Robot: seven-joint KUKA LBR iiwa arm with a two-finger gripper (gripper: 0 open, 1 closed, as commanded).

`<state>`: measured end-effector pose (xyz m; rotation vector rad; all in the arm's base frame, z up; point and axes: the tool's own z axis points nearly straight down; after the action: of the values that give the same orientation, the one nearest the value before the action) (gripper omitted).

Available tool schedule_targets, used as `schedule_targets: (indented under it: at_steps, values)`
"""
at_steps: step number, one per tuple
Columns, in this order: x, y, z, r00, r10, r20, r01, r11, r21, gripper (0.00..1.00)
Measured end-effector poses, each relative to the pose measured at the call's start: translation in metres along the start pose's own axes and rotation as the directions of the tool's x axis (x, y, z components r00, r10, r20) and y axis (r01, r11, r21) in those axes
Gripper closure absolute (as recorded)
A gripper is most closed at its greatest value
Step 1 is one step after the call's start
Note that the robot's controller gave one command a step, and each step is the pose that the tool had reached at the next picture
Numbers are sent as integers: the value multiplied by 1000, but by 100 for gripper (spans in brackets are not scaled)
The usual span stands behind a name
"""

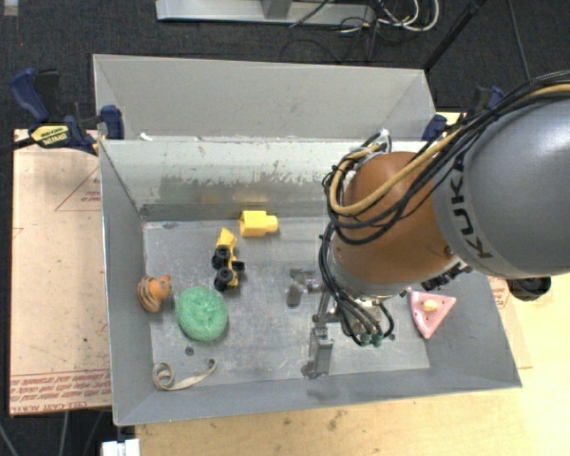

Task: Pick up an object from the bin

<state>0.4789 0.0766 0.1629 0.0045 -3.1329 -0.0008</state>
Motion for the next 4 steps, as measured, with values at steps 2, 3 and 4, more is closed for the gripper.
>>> schedule_targets:
  at_steps: [2, 3, 4]
  values:
    - [-27, 36, 31, 993, -115, 19, 115, 993, 2, 0]
    - [-27, 89, 36, 898, -440, 7, 440, 898, 3, 0]
    - [-38, 104, 28, 992, -129, 11, 129, 992, 0, 0]
